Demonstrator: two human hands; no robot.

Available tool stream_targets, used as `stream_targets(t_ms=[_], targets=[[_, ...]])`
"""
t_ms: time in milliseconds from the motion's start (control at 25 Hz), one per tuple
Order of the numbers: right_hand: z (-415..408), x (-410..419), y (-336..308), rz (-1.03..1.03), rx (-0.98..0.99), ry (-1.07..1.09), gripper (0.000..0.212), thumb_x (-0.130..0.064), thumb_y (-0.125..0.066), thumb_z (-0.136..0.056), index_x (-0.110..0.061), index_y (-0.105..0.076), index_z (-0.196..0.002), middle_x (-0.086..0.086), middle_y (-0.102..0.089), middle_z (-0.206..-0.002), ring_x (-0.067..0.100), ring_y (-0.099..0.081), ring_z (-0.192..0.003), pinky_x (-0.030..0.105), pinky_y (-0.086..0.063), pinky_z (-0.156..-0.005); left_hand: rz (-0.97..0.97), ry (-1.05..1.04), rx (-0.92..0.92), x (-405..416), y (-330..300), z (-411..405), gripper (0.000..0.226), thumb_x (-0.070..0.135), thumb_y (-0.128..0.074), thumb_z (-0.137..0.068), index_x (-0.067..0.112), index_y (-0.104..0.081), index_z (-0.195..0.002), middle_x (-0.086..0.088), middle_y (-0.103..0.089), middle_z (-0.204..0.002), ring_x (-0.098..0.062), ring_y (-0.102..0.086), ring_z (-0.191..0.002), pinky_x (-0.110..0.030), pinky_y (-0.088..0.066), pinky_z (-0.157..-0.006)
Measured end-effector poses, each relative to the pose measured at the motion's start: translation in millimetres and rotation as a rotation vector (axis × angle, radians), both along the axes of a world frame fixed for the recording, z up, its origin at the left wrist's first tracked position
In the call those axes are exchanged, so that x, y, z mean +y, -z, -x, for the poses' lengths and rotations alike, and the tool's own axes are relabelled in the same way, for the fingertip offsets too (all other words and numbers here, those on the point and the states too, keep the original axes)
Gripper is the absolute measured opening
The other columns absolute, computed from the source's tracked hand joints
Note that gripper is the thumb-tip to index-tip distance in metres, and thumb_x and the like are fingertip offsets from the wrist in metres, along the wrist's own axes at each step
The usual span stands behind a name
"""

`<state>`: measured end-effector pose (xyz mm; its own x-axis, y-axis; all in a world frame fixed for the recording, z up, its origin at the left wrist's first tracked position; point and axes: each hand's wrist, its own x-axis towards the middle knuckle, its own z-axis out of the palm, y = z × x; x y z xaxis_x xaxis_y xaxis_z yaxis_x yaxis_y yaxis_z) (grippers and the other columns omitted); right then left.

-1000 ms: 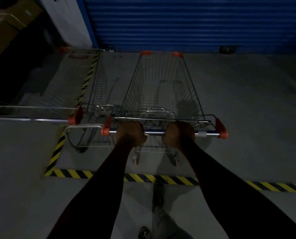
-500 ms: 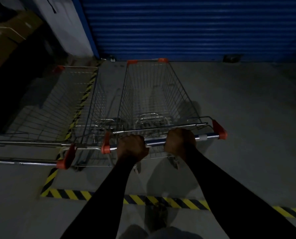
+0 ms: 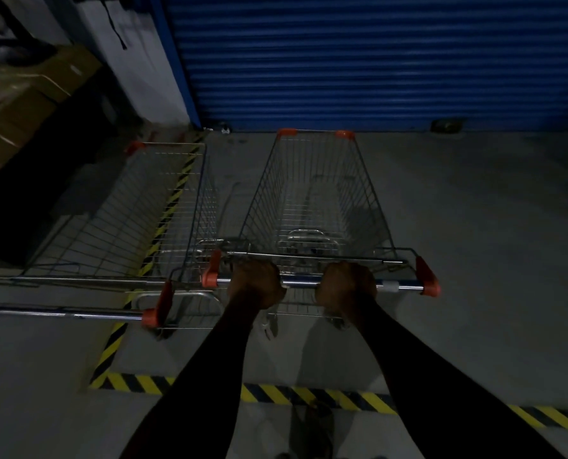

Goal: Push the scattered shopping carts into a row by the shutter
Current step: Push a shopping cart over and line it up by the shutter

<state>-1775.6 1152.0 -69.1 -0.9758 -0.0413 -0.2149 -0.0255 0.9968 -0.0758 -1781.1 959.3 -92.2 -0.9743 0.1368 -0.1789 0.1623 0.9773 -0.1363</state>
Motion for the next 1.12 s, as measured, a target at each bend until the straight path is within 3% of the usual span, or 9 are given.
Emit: stream_targets(t_ms=[280,440,600,680,760,840,920,1000,1120], targets=[[-17.9,2.7,-7.7,-0.004,-0.078,0.024,0.028,-0.042,-0.063,-0.069,-0.023,-0.070,-0.089,0.000,-0.074,-0.097,0.024,-0.071,-0.092,0.034,-0.054,-0.079,-0.003,0.014,-0.080,5.7,-8.1,-18.7,0.048,0.059,-0.055,-0.081,0.023,-0.068,-0.110,-0.003,-0.070,-0.113,-0.027,-0.065,-0.106,-0.040,-0.049,-0.089],[-45.6,-1.8,-5.9,-0.075,-0.020,-0.052,0.027,-0.041,-0.058,-0.077,-0.020,-0.066,-0.092,0.002,-0.071,-0.103,0.026,-0.069,-0.098,0.034,-0.048,-0.077,-0.043,-0.018,-0.057,-2.7,-6.1,-39.3,0.047,0.060,-0.058,-0.079,0.023,-0.068,-0.106,-0.002,-0.072,-0.109,-0.026,-0.067,-0.103,-0.038,-0.049,-0.087],[-48.1,-6.1,-24.0,0.056,-0.098,-0.030,0.036,-0.048,-0.061,-0.074,-0.022,-0.070,-0.098,-0.001,-0.072,-0.105,0.024,-0.069,-0.101,0.032,-0.052,-0.082,-0.096,-0.062,-0.058,-2.2,-22.6,-52.1,0.048,0.058,-0.060,-0.083,0.026,-0.063,-0.118,0.000,-0.067,-0.121,-0.026,-0.060,-0.118,-0.046,-0.036,-0.108],[-45.3,-1.5,-21.3,0.197,-0.096,-0.062,0.049,-0.058,-0.055,-0.065,-0.024,-0.069,-0.096,-0.002,-0.071,-0.104,0.023,-0.068,-0.100,0.032,-0.052,-0.081,-0.389,-0.129,-0.074,-0.6,-26.6,-62.9,0.058,0.062,-0.060,-0.073,0.023,-0.065,-0.116,-0.001,-0.069,-0.117,-0.026,-0.060,-0.118,-0.042,-0.038,-0.109],[-54.3,4.0,-15.4,0.402,0.044,-0.027,0.054,-0.063,-0.047,-0.068,-0.021,-0.070,-0.094,0.001,-0.068,-0.101,0.024,-0.066,-0.100,0.033,-0.051,-0.083,-0.828,-0.210,-0.075,1.4,-32.7,-77.6,0.059,0.059,-0.064,-0.065,0.020,-0.069,-0.109,-0.002,-0.072,-0.107,-0.026,-0.067,-0.107,-0.039,-0.050,-0.097],[-72.7,3.2,-20.1,0.689,0.174,0.138,0.042,-0.048,-0.061,-0.082,-0.016,-0.067,-0.108,0.004,-0.065,-0.109,0.021,-0.062,-0.104,0.036,-0.050,-0.090,-1.131,-0.328,-0.081,11.4,-51.2,-88.0,0.040,0.038,-0.078,-0.074,0.022,-0.067,-0.108,-0.003,-0.072,-0.108,-0.025,-0.069,-0.102,-0.034,-0.054,-0.085],[-96.3,-2.6,-40.0,0.989,0.294,0.263,0.044,-0.031,-0.074,-0.082,-0.014,-0.061,-0.121,0.006,-0.062,-0.122,0.021,-0.059,-0.112,0.043,-0.049,-0.099,-1.386,-0.394,-0.037,21.4,-78.5,-97.3,0.037,0.020,-0.079,-0.079,0.026,-0.063,-0.111,-0.006,-0.068,-0.118,-0.021,-0.066,-0.106,-0.024,-0.052,-0.081],[-119.6,-6.5,-67.0,1.225,0.388,0.330,0.051,-0.026,-0.077,-0.083,-0.013,-0.058,-0.127,0.006,-0.059,-0.129,0.023,-0.056,-0.119,0.046,-0.048,-0.103,-1.572,-0.395,0.039,27.5,-105.2,-107.8,0.039,0.027,-0.076,-0.076,0.025,-0.062,-0.113,-0.008,-0.067,-0.121,-0.017,-0.064,-0.106,-0.019,-0.049,-0.079],[-152.1,-5.7,-110.2,1.367,0.442,0.361,0.052,-0.017,-0.072,-0.090,-0.014,-0.051,-0.138,0.002,-0.053,-0.136,0.018,-0.050,-0.124,0.040,-0.041,-0.110,-1.680,-0.345,0.134,32.2,-144.9,-142.6,0.040,0.026,-0.070,-0.088,0.014,-0.060,-0.125,0.001,-0.065,-0.119,-0.006,-0.061,-0.105,-0.016,-0.044,-0.081]])
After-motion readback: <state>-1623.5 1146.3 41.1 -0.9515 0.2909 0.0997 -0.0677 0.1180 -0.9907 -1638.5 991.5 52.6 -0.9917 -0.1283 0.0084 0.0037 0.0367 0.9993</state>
